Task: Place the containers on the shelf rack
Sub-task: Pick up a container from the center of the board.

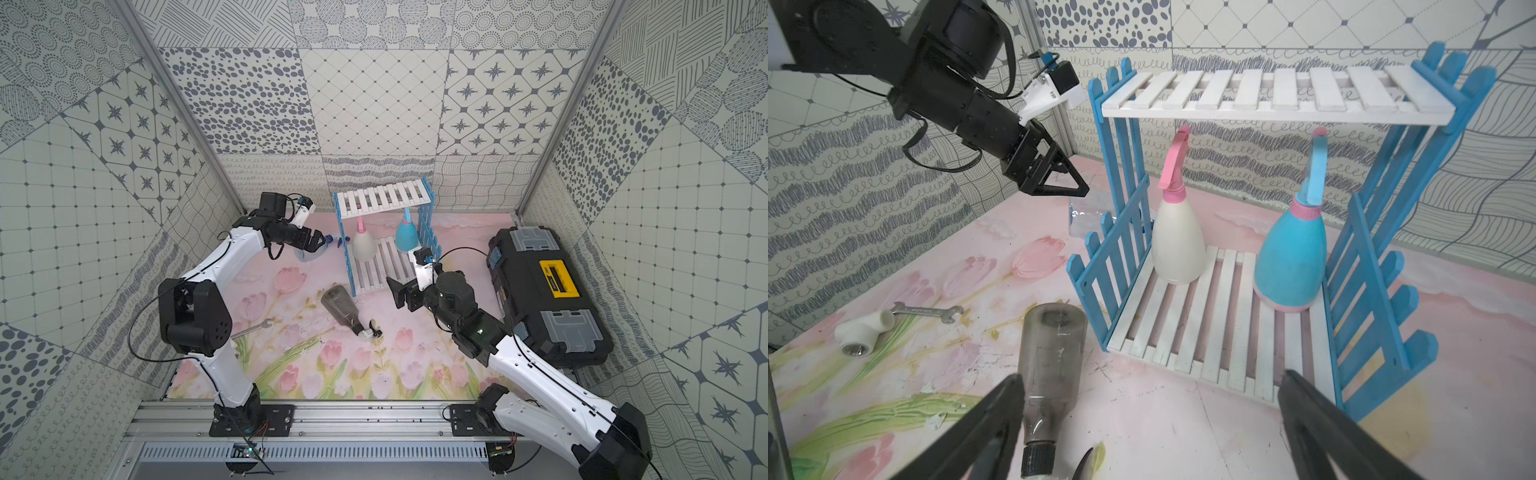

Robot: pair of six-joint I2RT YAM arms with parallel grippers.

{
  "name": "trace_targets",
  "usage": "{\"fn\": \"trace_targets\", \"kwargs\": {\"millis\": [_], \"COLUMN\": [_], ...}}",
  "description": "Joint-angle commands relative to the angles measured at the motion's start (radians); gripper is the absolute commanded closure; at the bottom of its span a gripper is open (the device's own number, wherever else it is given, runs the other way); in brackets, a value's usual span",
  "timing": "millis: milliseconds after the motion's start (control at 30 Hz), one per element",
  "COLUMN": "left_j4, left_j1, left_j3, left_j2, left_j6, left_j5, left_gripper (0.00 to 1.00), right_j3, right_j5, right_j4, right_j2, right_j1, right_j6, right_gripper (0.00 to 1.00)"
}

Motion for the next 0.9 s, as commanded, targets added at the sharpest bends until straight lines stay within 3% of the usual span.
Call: {"fn": "trace_targets", "kwargs": {"millis": [0,167,367,867], "left_j4": [-0.096,-0.066,-0.076,-0.113], "left_j1": [0.010,0.009,0.012,0.011], "left_j3": [0.107,0.185,0.238,0.217], "left_j2": [0.127,0.233,0.316,0.356], "left_j6": [0.086,0.103,0.127,0.193], "left_j5": [-0.058,-0.144,-0.131,-0.155], "left_gripper": [0.01,0.01,0.01,0.02], "right_j3": [-0.013,-0.008,-0.007,-0.015], "right_j5": [-0.011,-0.028,-0.042,-0.027], "right_j4": [-0.003,-0.032,-0.052,-0.062], "right_j2": [-0.034,-0.042,-0.043,-0.040], "right_j1": [-0.004,-0.003,-0.004,-0.004], "right_j6": [0.042,0.055,0.068,0.072], "right_gripper": [0.03,0.03,0.03,0.03]}}
